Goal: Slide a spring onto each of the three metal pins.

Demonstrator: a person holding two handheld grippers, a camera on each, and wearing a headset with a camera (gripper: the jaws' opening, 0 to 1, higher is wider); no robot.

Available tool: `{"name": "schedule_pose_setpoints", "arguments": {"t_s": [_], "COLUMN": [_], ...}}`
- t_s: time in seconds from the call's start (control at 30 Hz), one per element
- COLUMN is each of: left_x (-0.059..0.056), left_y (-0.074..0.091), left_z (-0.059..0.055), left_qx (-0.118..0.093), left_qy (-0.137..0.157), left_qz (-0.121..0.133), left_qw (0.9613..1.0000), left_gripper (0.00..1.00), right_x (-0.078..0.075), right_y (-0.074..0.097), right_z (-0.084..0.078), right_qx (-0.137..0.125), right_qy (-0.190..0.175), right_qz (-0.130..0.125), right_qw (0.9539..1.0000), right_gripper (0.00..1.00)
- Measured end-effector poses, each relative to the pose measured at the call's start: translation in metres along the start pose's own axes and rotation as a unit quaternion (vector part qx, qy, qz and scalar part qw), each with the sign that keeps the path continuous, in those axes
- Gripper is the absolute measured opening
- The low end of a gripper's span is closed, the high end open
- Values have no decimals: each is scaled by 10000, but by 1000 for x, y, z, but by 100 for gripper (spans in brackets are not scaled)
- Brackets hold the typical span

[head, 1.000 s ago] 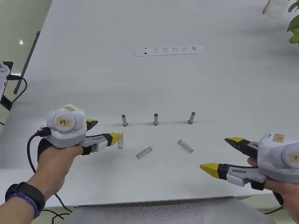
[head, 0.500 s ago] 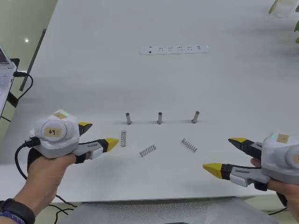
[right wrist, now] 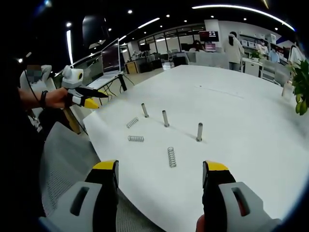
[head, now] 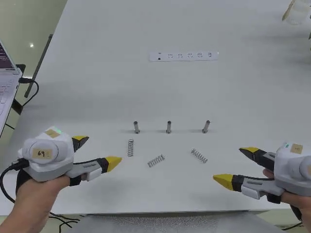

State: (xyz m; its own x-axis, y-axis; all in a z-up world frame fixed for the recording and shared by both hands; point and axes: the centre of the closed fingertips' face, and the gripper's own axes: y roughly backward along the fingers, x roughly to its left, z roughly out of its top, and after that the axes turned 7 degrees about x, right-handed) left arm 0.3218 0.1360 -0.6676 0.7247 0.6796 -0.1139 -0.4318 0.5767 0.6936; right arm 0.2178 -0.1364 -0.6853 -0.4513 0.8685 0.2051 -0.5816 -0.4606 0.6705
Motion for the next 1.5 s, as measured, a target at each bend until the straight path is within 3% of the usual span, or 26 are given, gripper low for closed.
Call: {"name": "schedule_pose_setpoints", "arguments": {"t_s": [0.33,0.63,0.9,1.13,1.5], "left_x": [-3,-6,-2,-7,-7], "left_y": [7,6,-5,-17,-44], "left_z": [-11,-11,-15,-16,-21], "left_qx": [6,48,138,205,293], "left_qy": [77,58,134,152,270], "left_qz": [-30,-47,2,-34,-70], "left_qw": [10000,10000,9998,9997,9992], "left_gripper": [72,71,68,66,61], "right_x": [3,3,1,0,-1], "right_y": [-2,-1,1,3,3], "right_z": [-2,-1,-3,-3,-6], "right_qx": [22,25,29,41,97], "right_qy": [19,45,21,15,69], "right_qz": [40,44,9,-16,-41], "right_qw": [10000,10000,10000,10000,9999], "right_gripper": [70,70,70,69,69]}}
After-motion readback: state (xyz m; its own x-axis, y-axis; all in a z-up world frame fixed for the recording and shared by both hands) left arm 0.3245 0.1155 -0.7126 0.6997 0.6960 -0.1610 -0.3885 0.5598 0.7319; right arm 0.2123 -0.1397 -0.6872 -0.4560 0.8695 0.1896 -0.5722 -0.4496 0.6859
